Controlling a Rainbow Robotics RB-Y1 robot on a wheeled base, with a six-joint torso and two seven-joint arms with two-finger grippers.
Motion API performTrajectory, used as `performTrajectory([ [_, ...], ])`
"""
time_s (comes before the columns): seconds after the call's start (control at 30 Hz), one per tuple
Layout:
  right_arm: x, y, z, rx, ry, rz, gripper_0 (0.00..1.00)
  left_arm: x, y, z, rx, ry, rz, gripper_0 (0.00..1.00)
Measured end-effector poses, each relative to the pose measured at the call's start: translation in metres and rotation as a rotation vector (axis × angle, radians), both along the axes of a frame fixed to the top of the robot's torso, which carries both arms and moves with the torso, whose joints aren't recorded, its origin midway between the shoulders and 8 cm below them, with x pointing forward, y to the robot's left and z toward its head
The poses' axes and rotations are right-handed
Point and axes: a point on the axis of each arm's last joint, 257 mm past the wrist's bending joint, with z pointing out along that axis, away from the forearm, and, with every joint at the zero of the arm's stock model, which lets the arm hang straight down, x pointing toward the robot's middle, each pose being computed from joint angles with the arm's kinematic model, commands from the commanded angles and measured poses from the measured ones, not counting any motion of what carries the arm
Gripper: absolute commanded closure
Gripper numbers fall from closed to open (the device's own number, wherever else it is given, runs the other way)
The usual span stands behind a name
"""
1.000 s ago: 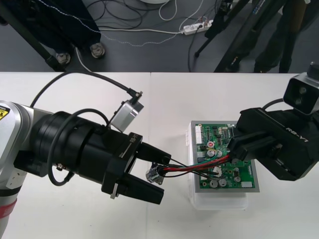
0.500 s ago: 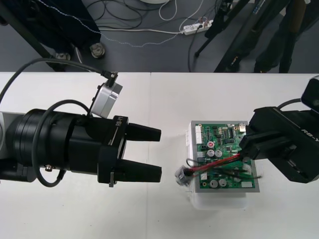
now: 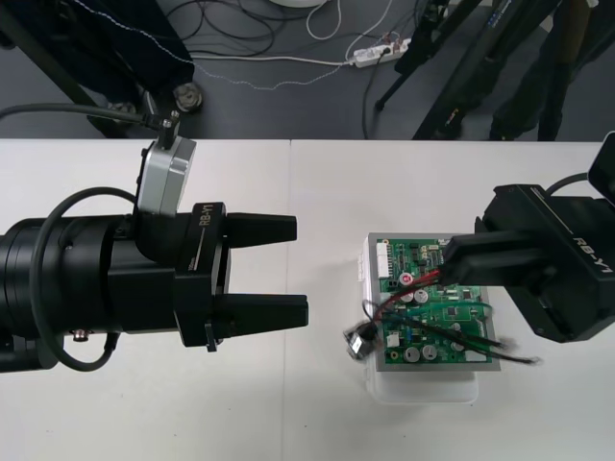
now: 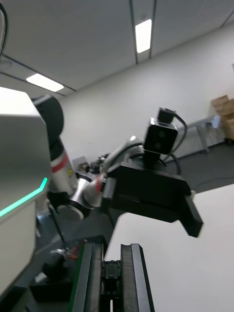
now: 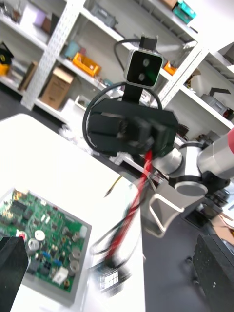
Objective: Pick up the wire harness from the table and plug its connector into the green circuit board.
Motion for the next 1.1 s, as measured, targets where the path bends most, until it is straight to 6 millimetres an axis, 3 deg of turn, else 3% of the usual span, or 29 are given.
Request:
performTrajectory([
  [0.43,0.030,0.022,0.013,0.011,-0.096,-0.186,1.00,-0.002,-0.009,0.023,-0.098,-0.112,0.016,0.00],
  [1.1,0.020,0.026,0.046,0.211,-0.091,-0.180,1.00,0.002,-0.016,0.039,-0.174,-0.220,0.033,0.00],
])
